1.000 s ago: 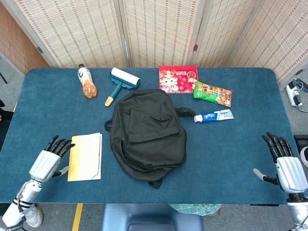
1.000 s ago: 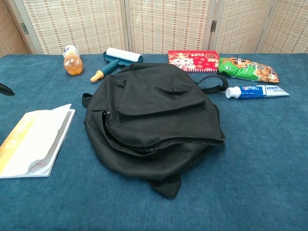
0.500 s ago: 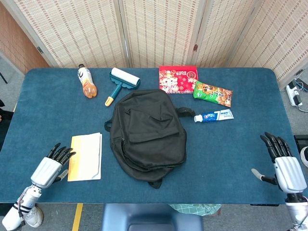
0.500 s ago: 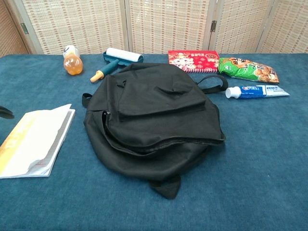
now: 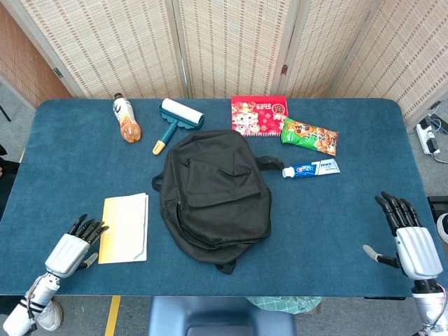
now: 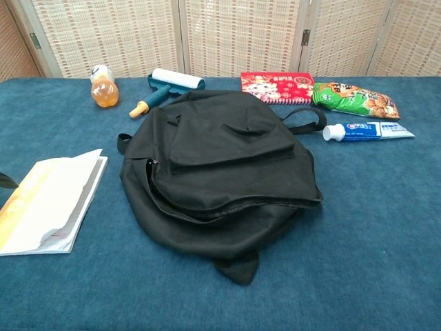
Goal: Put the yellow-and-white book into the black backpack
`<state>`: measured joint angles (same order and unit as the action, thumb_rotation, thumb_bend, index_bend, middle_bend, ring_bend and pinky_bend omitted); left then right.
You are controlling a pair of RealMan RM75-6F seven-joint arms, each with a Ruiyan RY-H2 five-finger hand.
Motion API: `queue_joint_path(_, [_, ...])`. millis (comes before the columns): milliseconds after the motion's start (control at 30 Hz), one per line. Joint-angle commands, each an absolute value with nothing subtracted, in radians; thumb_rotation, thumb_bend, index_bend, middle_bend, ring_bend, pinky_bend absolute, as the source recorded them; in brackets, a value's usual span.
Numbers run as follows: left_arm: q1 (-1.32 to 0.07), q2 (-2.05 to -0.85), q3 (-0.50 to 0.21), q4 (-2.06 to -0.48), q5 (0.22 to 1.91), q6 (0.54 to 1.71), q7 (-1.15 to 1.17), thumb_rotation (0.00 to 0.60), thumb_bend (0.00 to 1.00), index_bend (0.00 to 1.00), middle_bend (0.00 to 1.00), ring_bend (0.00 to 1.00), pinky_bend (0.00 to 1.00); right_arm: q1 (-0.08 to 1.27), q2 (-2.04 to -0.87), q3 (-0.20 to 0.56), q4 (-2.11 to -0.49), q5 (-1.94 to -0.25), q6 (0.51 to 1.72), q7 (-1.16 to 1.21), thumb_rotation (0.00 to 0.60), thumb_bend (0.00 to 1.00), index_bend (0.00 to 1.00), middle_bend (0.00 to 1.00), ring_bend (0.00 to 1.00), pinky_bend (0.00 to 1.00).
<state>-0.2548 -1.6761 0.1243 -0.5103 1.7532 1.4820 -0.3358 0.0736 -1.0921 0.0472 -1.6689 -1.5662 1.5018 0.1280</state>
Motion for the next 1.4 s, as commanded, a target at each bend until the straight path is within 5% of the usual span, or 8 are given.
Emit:
queue_joint_path(33, [-0.255, -1.687, 0.13, -0.492, 1.749, 1.477, -0.35, 0.6, 0.35, 0.19, 0.2, 0.16, 0.09, 0.074, -1.091, 0.047, -1.671, -1.567, 1.503, 0.126, 0.6, 0.12, 0.0, 0.07, 0.01, 0.0])
queue_joint_path(1400, [-0.346, -1.75, 0.129, -0.504, 1.733, 1.473, -0.436, 0.6, 0.26, 0.19, 0.2, 0.17, 0.1, 0.061, -1.098, 0.046, -1.661, -1.55, 1.509, 0.131, 0.6, 0.12, 0.0, 0.07, 0.02, 0.0])
